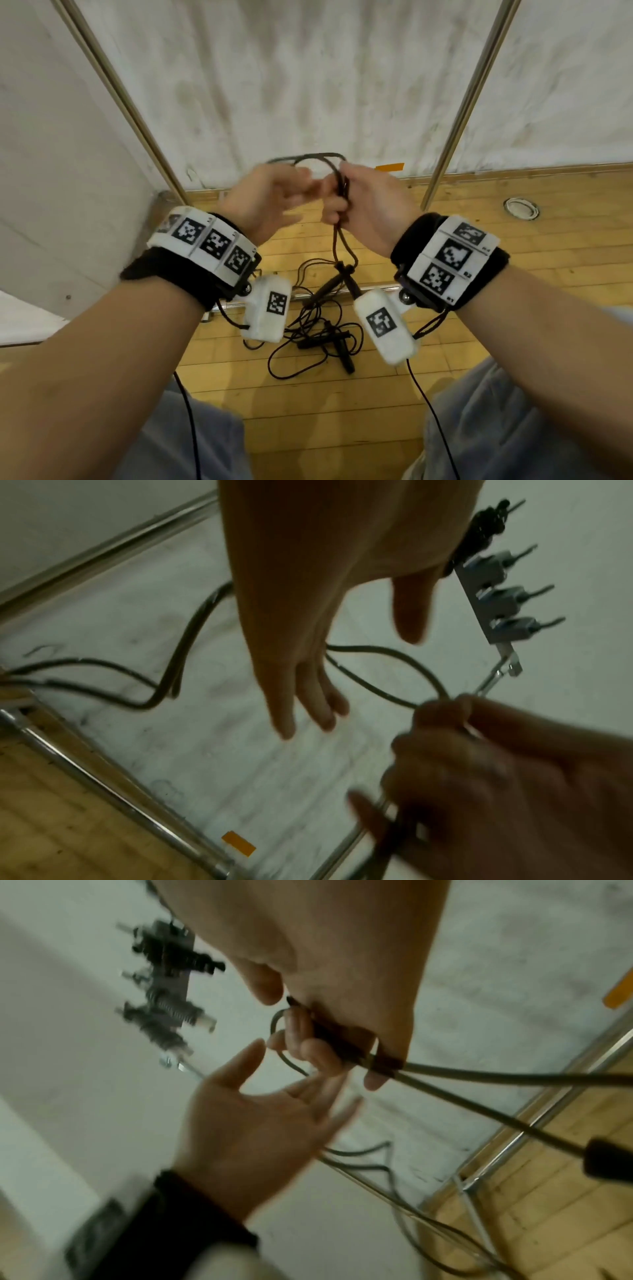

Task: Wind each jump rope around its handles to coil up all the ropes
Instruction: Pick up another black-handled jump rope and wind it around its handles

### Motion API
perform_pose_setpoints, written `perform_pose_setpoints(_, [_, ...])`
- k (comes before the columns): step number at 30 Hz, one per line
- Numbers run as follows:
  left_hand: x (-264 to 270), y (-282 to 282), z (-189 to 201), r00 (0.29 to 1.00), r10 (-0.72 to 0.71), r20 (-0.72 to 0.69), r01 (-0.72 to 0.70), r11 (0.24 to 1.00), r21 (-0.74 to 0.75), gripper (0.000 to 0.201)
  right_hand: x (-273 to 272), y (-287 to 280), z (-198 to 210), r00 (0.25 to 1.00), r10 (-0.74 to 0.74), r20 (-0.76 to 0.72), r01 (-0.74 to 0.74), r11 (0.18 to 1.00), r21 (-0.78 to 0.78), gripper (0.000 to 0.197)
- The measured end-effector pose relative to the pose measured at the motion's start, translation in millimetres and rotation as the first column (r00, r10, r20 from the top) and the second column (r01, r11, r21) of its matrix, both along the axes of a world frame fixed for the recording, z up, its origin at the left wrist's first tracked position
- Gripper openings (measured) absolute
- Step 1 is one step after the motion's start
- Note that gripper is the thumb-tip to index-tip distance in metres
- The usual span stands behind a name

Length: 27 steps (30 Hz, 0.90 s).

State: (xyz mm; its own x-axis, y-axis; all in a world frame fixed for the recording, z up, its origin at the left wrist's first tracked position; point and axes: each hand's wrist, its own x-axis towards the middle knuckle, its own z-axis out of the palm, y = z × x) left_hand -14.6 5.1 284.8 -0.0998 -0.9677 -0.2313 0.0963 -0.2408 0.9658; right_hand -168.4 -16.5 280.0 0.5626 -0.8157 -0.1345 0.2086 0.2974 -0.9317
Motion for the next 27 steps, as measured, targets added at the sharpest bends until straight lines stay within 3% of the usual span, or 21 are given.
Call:
perform_pose_setpoints(2, [-14.3,8.5,-5.4,0.978,-0.160,0.137,0.157,0.987,0.030,0.018,-2.5,-2.8,6.0,0.999,-0.012,0.051,0.011,1.000,0.022,0.036])
perform_pose_setpoints(4, [-25.0,9.3,-13.0,0.949,-0.190,0.250,0.188,0.982,0.034,0.021,-5.6,-4.2,9.8,0.998,-0.018,0.065,0.016,0.999,0.030,0.033])
perform_pose_setpoints(7, [-31.9,7.8,-23.8,0.932,-0.198,0.305,0.188,0.980,0.061,0.024,-7.8,-5.6,13.9,0.997,-0.050,0.052,0.050,0.999,-0.014,0.028])
perform_pose_setpoints(10, [-36.1,8.9,-34.0,0.908,-0.198,0.370,0.201,0.979,0.031,0.014,-9.5,-10.4,17.3,0.990,-0.124,0.062,0.128,0.990,-0.064,0.024])
perform_pose_setpoints(14, [-42.3,11.9,-41.9,0.687,-0.378,0.620,0.440,0.896,0.059,0.006,-15.1,-21.9,20.2,0.960,-0.260,0.099,0.266,0.963,-0.048,0.022])
perform_pose_setpoints(16, [-41.6,11.7,-47.0,0.620,-0.380,0.686,0.468,0.881,0.065,0.010,-18.2,-27.9,19.7,0.934,-0.342,0.105,0.347,0.937,-0.032,0.021])
perform_pose_setpoints(18, [-40.6,12.0,-49.3,0.606,-0.341,0.719,0.453,0.891,0.041,0.017,-22.1,-33.5,18.5,0.906,-0.410,0.105,0.414,0.910,-0.014,0.020])
perform_pose_setpoints(22, [-34.6,12.5,-52.3,0.665,-0.320,0.675,0.422,0.907,0.014,0.018,-31.2,-44.2,13.9,0.858,-0.503,0.099,0.505,0.863,0.010,0.018])
perform_pose_setpoints(25, [-27.4,12.8,-53.9,0.626,-0.364,0.689,0.452,0.890,0.058,0.007,-38.3,-51.1,10.0,0.802,-0.594,0.060,0.595,0.804,0.007,0.018])
perform_pose_setpoints(27, [-21.4,12.5,-52.0,0.620,-0.324,0.714,0.424,0.905,0.042,0.019,-43.1,-53.2,6.1,0.791,-0.611,-0.027,0.612,0.791,0.021,0.022])
